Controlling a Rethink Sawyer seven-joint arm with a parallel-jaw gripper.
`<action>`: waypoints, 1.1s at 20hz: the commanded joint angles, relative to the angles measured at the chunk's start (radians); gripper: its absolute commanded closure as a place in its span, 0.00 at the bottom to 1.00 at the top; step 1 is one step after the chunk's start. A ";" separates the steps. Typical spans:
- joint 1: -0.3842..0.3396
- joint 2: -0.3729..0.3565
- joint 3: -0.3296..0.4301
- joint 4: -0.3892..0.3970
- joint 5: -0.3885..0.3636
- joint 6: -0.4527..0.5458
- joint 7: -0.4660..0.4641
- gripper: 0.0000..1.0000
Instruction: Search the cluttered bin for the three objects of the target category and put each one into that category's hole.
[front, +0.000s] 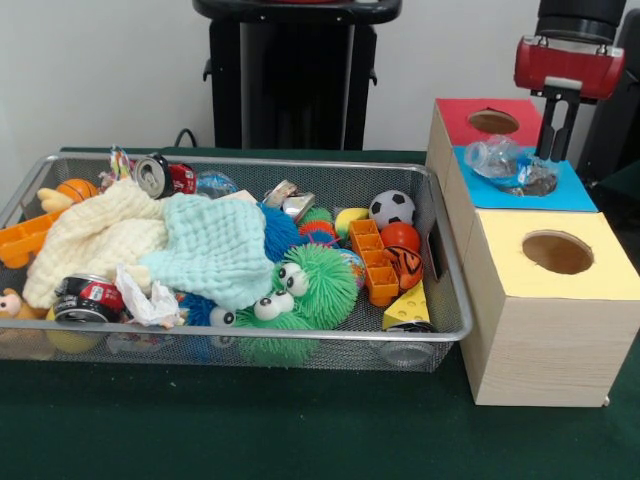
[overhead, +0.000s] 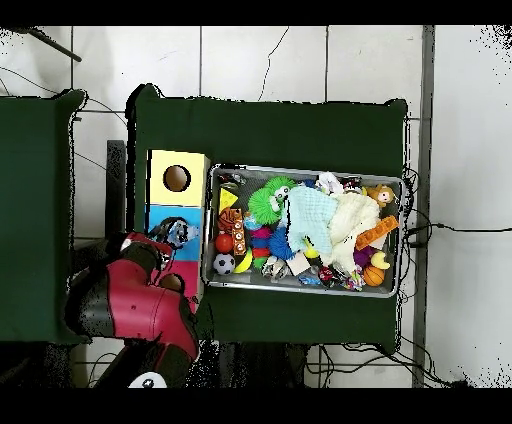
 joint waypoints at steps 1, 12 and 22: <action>-0.055 0.081 0.104 0.050 0.017 -0.066 0.234 1.00; -0.059 0.108 0.113 0.049 0.018 -0.102 0.234 1.00; 0.029 -0.027 -0.008 0.006 0.061 0.213 0.232 1.00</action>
